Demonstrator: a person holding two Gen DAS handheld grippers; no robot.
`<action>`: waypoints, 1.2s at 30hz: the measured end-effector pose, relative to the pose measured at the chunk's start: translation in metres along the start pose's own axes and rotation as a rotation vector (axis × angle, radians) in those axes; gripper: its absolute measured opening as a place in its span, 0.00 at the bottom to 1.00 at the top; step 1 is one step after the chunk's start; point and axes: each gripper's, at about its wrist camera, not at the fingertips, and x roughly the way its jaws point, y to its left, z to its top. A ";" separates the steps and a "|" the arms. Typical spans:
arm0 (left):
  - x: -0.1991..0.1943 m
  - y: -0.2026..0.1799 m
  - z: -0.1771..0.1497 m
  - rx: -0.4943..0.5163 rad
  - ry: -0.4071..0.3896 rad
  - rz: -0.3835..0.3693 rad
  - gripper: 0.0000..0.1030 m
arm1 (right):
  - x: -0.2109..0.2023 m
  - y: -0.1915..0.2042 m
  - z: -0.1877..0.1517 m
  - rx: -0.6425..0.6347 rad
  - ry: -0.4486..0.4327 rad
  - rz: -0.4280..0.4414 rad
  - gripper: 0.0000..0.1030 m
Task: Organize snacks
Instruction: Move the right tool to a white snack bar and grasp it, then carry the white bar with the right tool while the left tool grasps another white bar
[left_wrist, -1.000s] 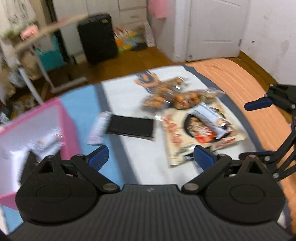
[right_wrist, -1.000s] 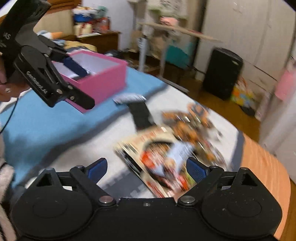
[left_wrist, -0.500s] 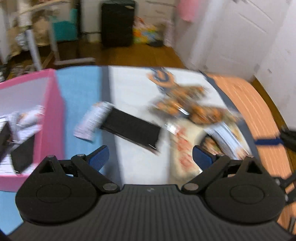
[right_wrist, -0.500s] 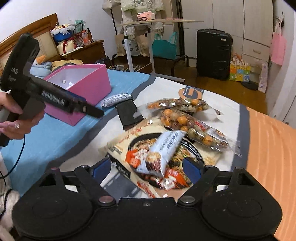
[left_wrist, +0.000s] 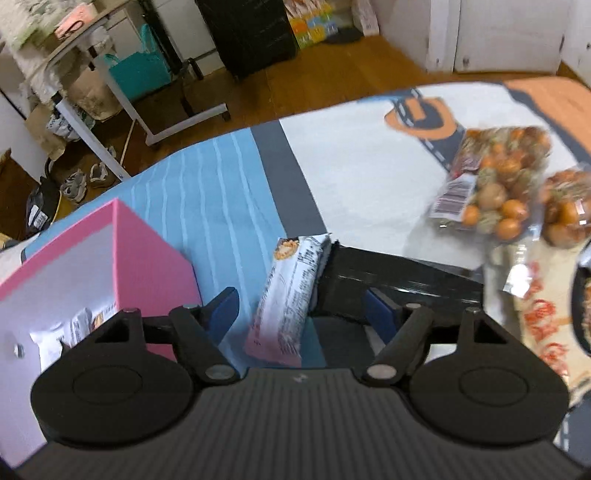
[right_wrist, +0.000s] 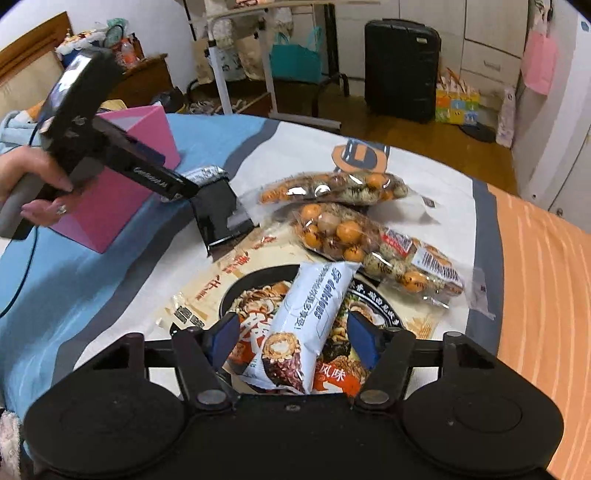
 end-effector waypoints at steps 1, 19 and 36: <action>0.005 -0.001 0.001 0.012 0.012 0.001 0.71 | 0.001 0.000 0.000 0.004 0.006 -0.002 0.60; 0.036 0.008 0.015 -0.039 0.149 0.023 0.23 | 0.002 -0.006 0.003 0.038 0.047 -0.013 0.31; -0.070 0.000 -0.017 -0.021 -0.015 0.009 0.23 | -0.029 0.034 0.015 -0.008 0.052 0.017 0.30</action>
